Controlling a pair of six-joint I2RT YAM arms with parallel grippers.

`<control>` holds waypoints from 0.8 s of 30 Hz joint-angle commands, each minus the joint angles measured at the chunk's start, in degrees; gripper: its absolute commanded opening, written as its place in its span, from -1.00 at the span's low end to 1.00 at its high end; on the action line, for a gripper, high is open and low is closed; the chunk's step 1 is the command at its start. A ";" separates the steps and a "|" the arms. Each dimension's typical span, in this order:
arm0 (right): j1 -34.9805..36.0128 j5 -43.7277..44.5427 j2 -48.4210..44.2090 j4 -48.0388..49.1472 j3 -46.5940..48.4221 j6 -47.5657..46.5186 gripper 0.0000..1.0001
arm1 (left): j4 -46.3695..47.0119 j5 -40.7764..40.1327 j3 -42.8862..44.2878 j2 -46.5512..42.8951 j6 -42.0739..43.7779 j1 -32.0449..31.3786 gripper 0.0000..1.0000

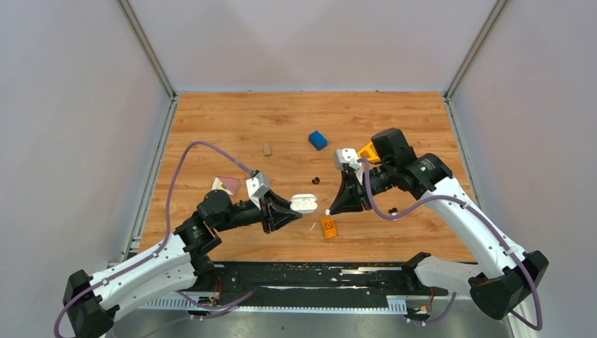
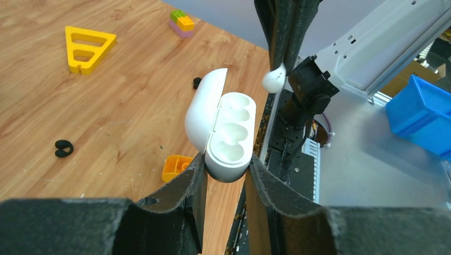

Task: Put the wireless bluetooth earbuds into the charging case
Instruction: Place the earbud in the charging case.

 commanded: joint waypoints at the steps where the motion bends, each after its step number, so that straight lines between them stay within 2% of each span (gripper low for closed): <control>1: -0.17 -8.34 0.02 1.05 4.80 4.73 -0.86 | 6.18 1.99 1.94 2.28 0.69 0.25 -1.00; 4: -0.14 -5.99 0.89 4.50 6.36 9.48 -0.86 | 6.42 2.55 2.03 3.18 0.96 0.25 -1.00; 13: 0.91 -3.36 1.65 11.00 5.95 13.61 -0.84 | 6.49 3.62 2.73 4.76 0.74 0.30 -1.00; 24: 1.37 -1.82 1.89 13.34 3.40 13.35 -0.82 | 9.06 2.55 2.03 4.80 -1.32 0.25 -1.00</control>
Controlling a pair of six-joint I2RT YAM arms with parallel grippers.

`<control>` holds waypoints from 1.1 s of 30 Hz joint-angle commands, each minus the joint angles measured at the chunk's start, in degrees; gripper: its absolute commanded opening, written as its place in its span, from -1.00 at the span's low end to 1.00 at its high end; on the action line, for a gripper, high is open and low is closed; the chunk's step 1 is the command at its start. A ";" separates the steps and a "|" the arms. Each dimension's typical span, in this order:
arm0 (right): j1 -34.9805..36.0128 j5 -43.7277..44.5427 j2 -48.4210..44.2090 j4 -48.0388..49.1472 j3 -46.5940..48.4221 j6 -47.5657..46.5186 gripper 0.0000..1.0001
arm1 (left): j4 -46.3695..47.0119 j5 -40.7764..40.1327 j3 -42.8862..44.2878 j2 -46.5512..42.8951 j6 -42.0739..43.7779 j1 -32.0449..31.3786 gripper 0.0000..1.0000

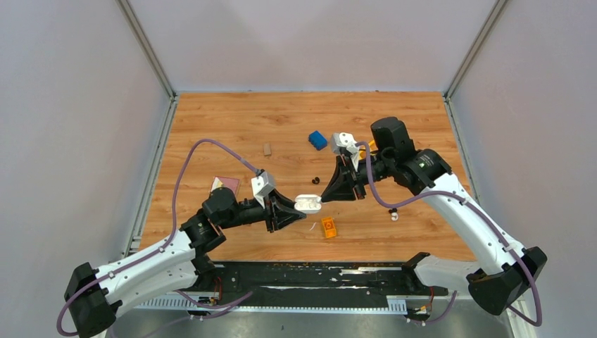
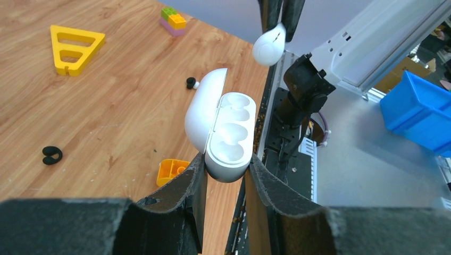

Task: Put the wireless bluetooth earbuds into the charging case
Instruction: Place the earbud in the charging case.

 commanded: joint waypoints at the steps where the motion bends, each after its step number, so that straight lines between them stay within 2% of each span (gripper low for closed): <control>1: 0.48 0.58 0.18 3.28 -1.20 0.50 -0.82 | 4.72 -0.22 1.94 -0.11 -1.21 0.25 -1.00; 18: 2.21 3.16 2.91 4.74 -2.33 -0.49 -0.81 | 6.90 -0.36 1.28 0.61 -2.34 0.26 -1.00; 33: 3.96 3.97 2.95 0.71 -1.57 -4.43 -0.80 | 7.30 -0.22 1.90 1.98 -1.90 0.25 -1.00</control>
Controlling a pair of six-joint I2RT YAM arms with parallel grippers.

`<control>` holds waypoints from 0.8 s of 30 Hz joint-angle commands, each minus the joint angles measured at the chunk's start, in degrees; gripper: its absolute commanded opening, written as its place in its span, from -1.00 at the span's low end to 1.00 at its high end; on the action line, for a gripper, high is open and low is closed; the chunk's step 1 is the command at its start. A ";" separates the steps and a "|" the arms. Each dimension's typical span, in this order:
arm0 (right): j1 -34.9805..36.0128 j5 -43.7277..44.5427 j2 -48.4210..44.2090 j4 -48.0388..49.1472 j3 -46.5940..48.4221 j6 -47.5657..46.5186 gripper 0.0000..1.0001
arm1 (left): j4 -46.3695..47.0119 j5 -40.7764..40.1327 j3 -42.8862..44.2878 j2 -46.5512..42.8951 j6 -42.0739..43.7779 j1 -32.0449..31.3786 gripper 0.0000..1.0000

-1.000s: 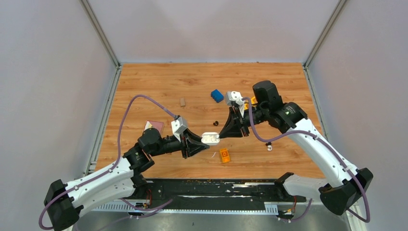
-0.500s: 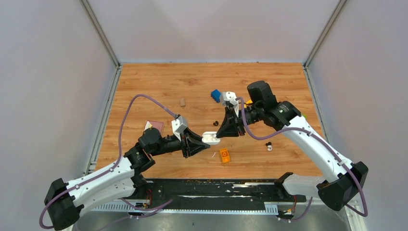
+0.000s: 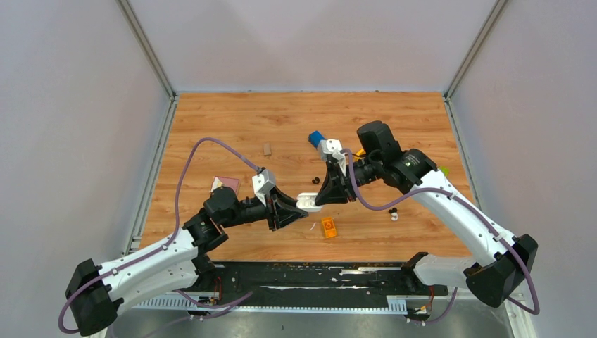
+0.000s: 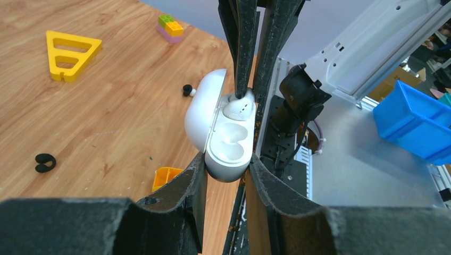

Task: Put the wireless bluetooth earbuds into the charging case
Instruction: Place the earbud in the charging case.

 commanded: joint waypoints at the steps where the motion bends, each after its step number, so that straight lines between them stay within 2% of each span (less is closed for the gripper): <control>1: 0.38 -0.23 -0.29 -1.10 0.32 -2.15 -0.80 | 3.40 0.10 1.82 0.29 0.19 0.25 -1.00; 7: 0.53 3.31 0.00 -1.19 0.04 -2.60 -0.79 | 3.84 1.02 1.93 0.14 0.11 0.25 -1.00; 13: 0.63 4.82 -0.08 -0.46 1.06 -2.01 -0.60 | 3.18 1.49 2.18 0.29 0.24 0.29 -1.00; 21: 0.29 0.39 -2.27 -13.13 8.30 -10.01 -0.40 | 2.66 1.20 2.16 0.11 0.40 0.25 -1.00; 24: -2.09 -1.08 -3.73 -16.58 10.54 -11.07 -0.35 | 2.74 1.15 2.16 0.28 0.40 0.25 -1.00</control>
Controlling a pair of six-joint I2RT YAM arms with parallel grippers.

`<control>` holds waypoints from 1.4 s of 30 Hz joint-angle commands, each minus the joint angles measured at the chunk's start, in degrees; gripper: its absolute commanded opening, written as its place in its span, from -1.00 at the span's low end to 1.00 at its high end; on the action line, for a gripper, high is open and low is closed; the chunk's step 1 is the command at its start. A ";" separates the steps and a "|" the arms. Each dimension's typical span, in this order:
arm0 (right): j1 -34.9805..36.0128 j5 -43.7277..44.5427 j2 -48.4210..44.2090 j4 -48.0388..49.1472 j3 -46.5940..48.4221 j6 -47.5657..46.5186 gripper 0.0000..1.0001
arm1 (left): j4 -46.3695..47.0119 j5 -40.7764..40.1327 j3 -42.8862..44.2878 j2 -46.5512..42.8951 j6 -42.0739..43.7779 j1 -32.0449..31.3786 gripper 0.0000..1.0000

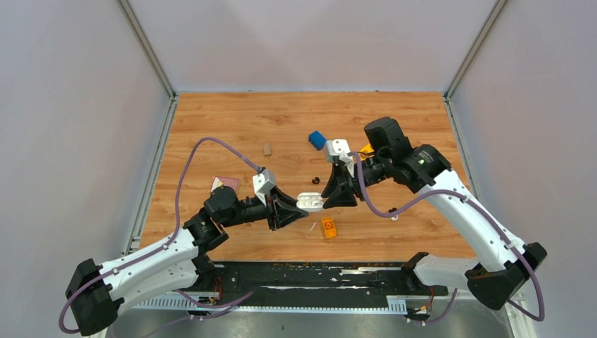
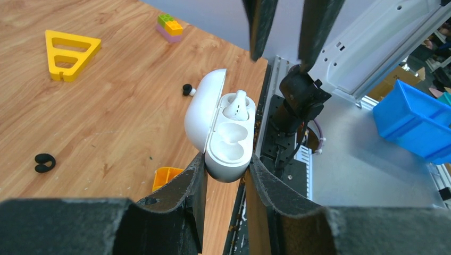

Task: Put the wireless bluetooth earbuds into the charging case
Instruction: Place the earbud in the charging case, then pick up the earbud from the center of the board.

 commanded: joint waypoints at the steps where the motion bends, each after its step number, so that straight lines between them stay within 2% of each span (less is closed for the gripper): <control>1: -3.37 -4.30 -4.04 -6.90 4.93 -4.65 -0.34 | 2.35 0.44 2.14 -0.17 0.44 -0.01 -1.00; 7: -14.25 -1.20 -9.18 -11.19 2.33 -5.92 -0.32 | 0.05 0.70 3.10 -0.14 0.97 -0.01 -1.00; 9: -20.81 -0.72 -12.24 -13.52 -1.29 -5.81 -0.32 | -2.07 0.92 3.91 -0.74 1.63 0.05 -1.00; 13: -32.56 2.00 -19.02 -18.47 -12.08 -13.17 -0.34 | -4.96 0.69 3.01 -3.42 3.25 -0.01 -1.00; 15: -41.06 -0.88 -20.51 -18.86 -13.54 -14.13 -0.37 | -4.98 0.57 2.03 -4.79 3.69 0.04 -1.00; 16: -42.78 -0.67 -20.07 -18.93 -13.58 -14.25 -0.38 | -4.91 0.72 1.73 -5.08 3.73 -0.01 -1.00; 20: -44.77 6.29 -12.36 -17.41 -11.83 -9.94 -0.48 | -3.16 1.62 0.48 -6.50 2.31 0.00 -1.00; 24: -47.39 13.40 -5.19 -12.24 -12.73 -0.06 -0.50 | -1.67 0.54 -1.07 -9.86 1.29 -0.03 -1.00; 27: -48.79 17.64 -2.76 -9.35 -13.35 6.05 -0.44 | -1.61 -0.55 -2.21 -12.55 1.25 -0.01 -1.00; 30: -51.38 20.26 -0.82 -6.06 -14.07 11.70 -0.27 | -1.63 -1.10 -2.82 -14.20 1.49 0.01 -1.00; 34: -53.53 23.43 5.01 -4.58 -14.17 15.98 -0.23 | -0.98 -0.72 -2.57 -13.50 1.23 -0.01 -1.00; 36: -54.25 24.52 8.92 -5.48 -13.60 14.70 -0.25 | -0.83 -0.39 -2.13 -12.96 1.08 0.00 -1.00; 39: -54.73 23.53 13.64 -8.27 -11.92 6.32 -0.33 | -0.82 -0.42 -1.87 -12.77 1.09 0.01 -1.00; 42: -55.49 19.09 10.99 -8.66 -13.20 -3.59 -0.34 | -0.69 -0.91 -2.04 -12.91 0.98 -0.02 -1.00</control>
